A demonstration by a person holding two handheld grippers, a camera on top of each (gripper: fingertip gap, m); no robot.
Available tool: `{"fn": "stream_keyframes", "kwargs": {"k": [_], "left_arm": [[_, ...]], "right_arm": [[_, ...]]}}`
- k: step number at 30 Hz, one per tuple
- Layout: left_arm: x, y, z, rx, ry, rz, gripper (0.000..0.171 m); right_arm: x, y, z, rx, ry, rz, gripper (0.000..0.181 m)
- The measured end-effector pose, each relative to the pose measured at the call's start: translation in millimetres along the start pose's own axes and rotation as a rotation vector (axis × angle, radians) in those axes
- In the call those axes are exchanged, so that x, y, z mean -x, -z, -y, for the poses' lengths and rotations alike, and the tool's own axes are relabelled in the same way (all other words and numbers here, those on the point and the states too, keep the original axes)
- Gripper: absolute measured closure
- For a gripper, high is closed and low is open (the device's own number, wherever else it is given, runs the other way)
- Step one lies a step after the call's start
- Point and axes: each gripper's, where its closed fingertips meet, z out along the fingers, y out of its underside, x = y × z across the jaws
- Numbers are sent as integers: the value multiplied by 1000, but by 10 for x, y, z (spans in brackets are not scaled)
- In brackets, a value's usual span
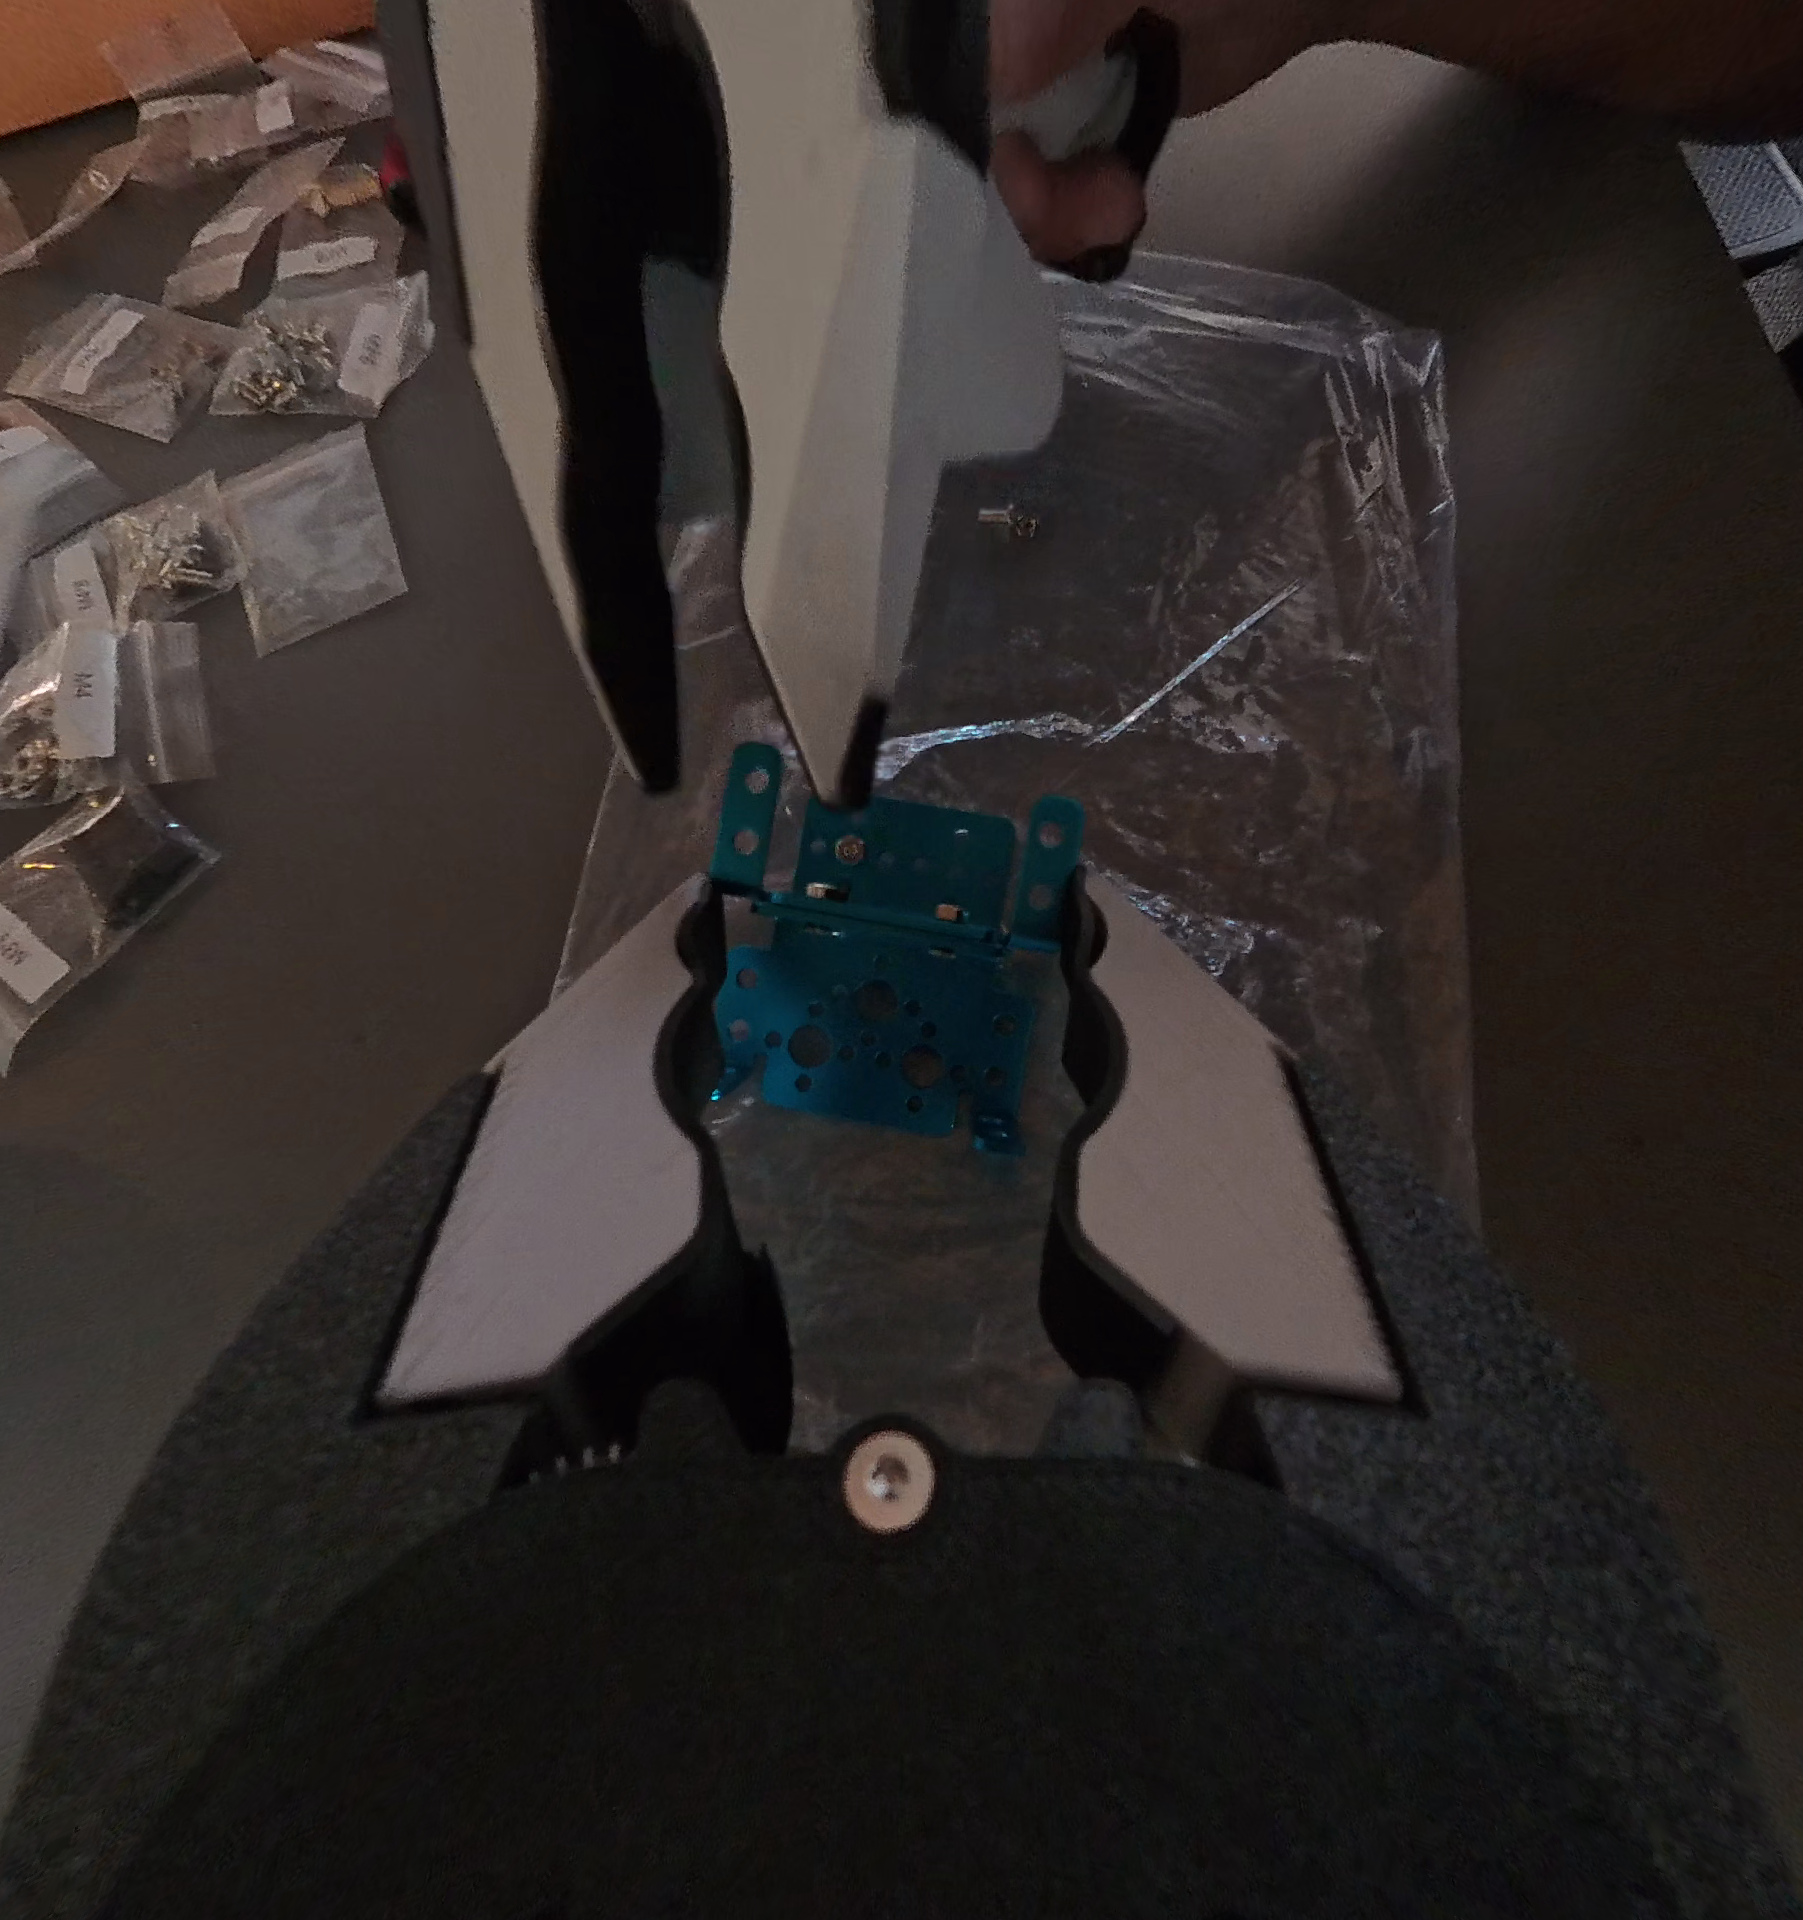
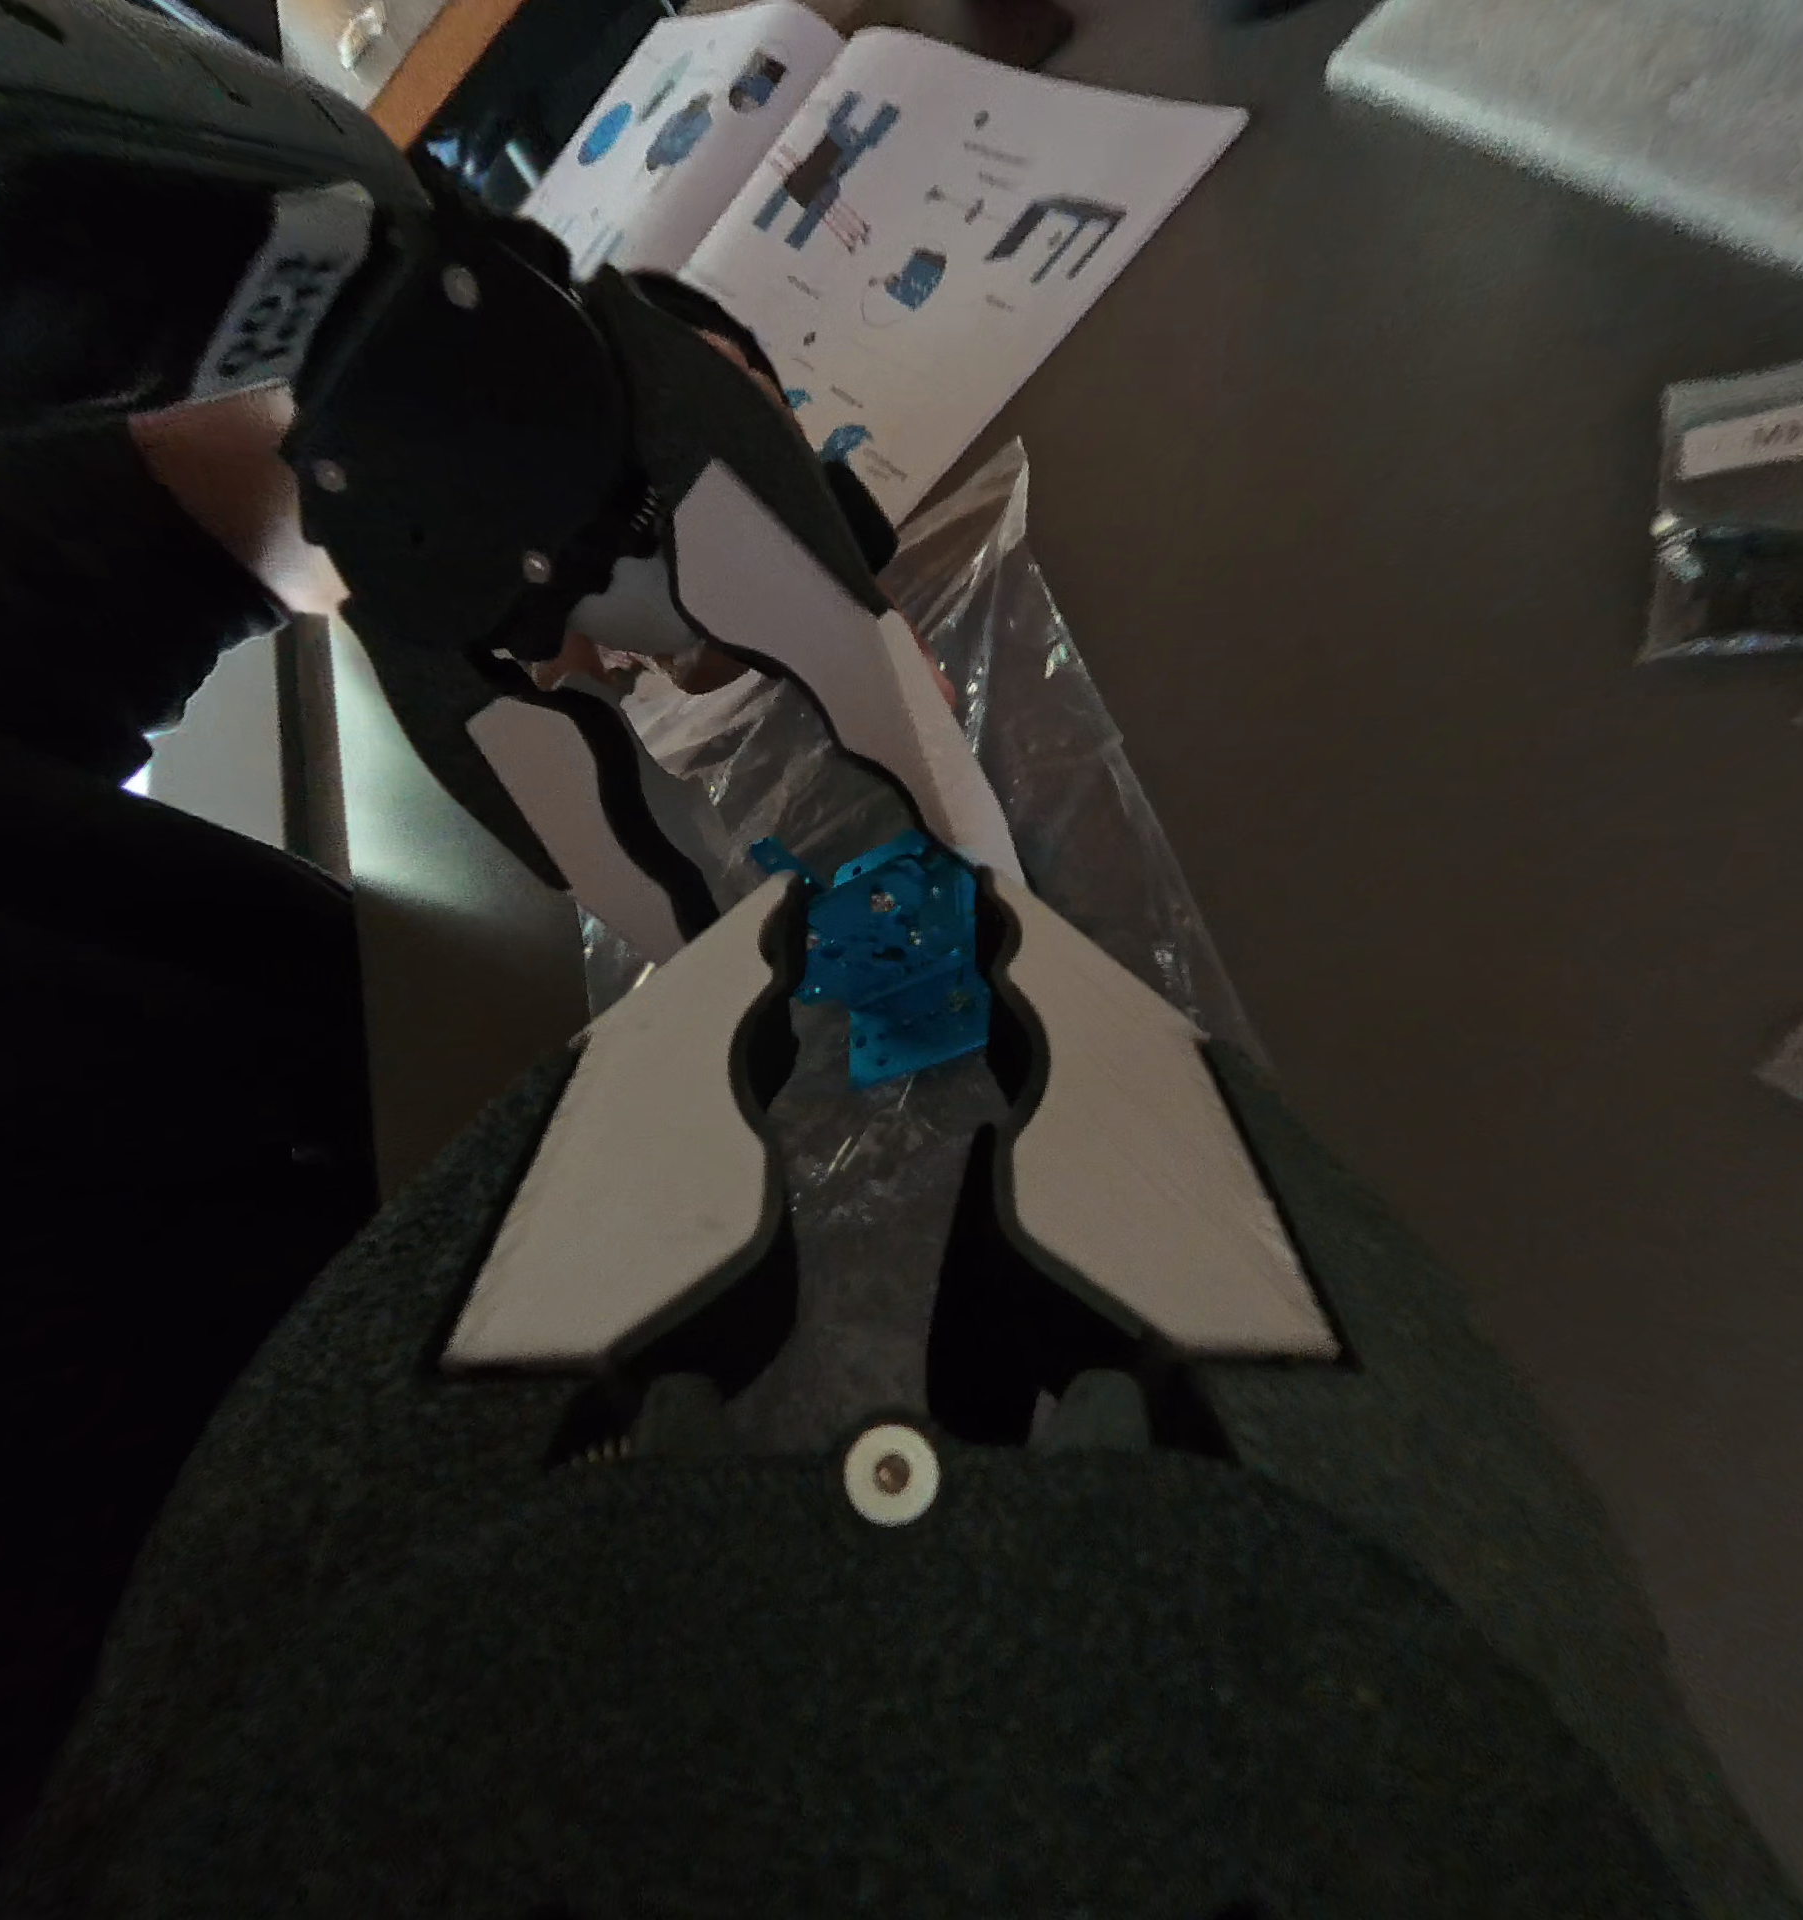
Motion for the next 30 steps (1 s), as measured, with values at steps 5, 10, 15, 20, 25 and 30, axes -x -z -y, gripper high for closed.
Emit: {"fn": "stream_keyframes", "kwargs": {"k": [5, 10, 15, 20, 25, 30], "left_arm": [[-24, 4, -7, 2, -10, -17, 106], [-23, 3, -7, 2, -12, -14, 105], [-20, -1, -6, 3, -16, -5, 106], [-18, -2, -7, 4, -14, 0, 106], [-20, -5, -5, 4, -16, -1, 106], [-34, -13, 1, 5, -27, 3, 106]], "right_arm": [[87, 214, 196, -117, 192, -58, 144], [132, -22, -63, 79, 407, -134, 142], [-20, -109, -98, 159, 487, -287, 151], [-44, -120, -104, 182, 514, -323, 152], [-37, -126, -115, 194, 472, -285, 157], [-29, -121, -126, 212, 428, -242, 161]]}}
